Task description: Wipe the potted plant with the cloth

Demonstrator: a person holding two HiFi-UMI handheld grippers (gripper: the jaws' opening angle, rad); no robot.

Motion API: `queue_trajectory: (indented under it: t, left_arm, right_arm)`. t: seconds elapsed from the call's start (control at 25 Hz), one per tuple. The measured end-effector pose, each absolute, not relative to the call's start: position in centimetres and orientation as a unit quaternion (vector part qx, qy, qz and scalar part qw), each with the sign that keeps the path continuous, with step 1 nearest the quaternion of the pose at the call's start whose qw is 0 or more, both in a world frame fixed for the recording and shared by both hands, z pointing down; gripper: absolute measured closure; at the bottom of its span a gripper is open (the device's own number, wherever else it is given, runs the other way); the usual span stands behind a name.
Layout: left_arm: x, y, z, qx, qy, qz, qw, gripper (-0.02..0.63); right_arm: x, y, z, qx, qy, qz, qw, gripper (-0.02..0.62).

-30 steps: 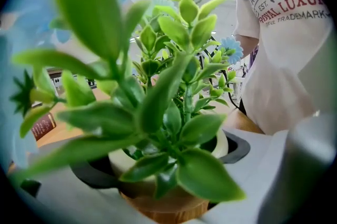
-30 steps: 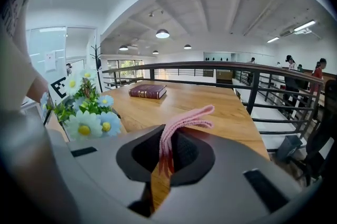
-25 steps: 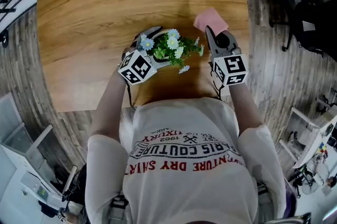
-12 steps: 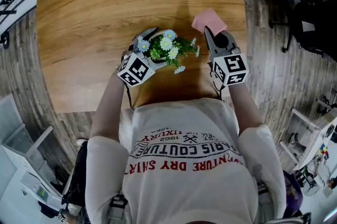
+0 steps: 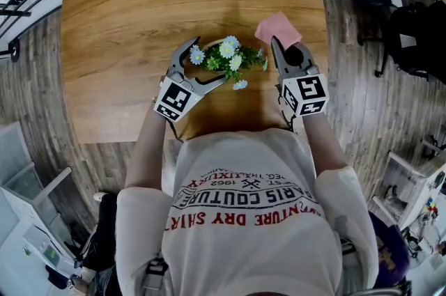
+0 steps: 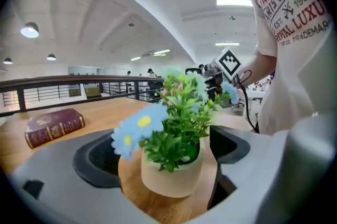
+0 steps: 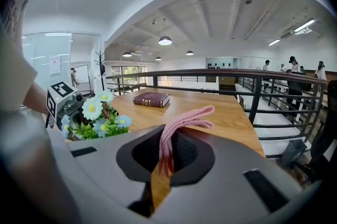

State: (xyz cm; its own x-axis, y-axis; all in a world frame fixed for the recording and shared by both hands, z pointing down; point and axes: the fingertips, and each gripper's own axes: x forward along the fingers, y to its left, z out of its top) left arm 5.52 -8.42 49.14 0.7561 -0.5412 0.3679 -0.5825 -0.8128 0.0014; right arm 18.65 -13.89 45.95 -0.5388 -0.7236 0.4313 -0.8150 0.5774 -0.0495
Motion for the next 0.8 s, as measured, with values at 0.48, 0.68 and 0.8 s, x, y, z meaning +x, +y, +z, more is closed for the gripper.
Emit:
queue_trajectory:
  t: [0.48,0.68,0.8]
  left_arm:
    - [-0.1,-7.7,37.7,0.888,-0.451,0.095,0.009,0.416]
    - [-2.8,-7.6,35.2,0.857,-0.507,0.088,-0.007,0.583]
    - [-3.6,-7.5,32.8,0.847,-0.524,0.089,-0.019,0.589]
  right_arm:
    - [16.9,-11.9,40.6,0.46,-0.873,0.086,0.138,0.558]
    - [15.9,-11.4,38.4,0.456,-0.879,0.063,0.126,0.558]
    - [15.6,-11.3,36.9,0.458,-0.88,0.046,0.116,0.558]
